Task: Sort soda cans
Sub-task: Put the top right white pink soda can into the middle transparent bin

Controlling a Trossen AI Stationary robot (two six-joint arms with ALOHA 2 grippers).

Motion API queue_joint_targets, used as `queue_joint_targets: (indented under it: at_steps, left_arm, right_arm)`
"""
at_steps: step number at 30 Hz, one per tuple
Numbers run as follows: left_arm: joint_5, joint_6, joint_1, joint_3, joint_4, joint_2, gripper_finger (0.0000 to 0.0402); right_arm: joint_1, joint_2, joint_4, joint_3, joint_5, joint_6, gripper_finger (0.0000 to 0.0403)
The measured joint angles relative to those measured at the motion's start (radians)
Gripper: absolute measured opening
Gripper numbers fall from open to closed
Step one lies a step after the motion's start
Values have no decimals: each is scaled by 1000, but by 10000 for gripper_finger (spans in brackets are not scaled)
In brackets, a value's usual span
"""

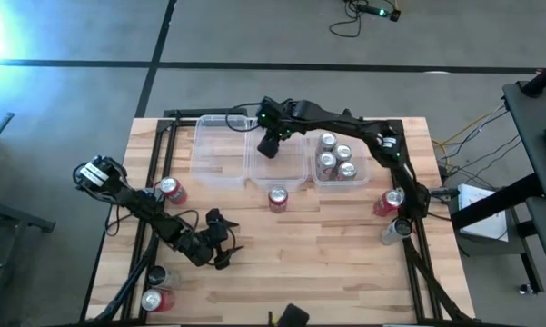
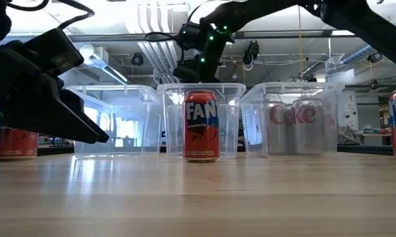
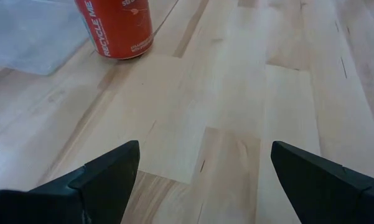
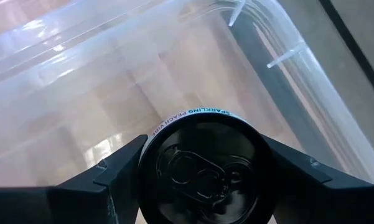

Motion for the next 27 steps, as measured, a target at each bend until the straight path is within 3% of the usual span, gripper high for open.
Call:
queue_joint_targets:
  at_steps: [13, 22, 27]
  left_arm:
    - [27, 100, 0, 73, -27, -52, 348]
    - [19, 134, -1, 265, -472, -225, 348]
    - [-10, 139, -2, 335, -531, -259, 348]
  right_arm:
    - [-7, 0, -1, 12, -16, 34, 314]
    - [42, -139, -87, 78, 8, 9, 352]
    - [188, -269, -217, 76, 91, 4, 346]
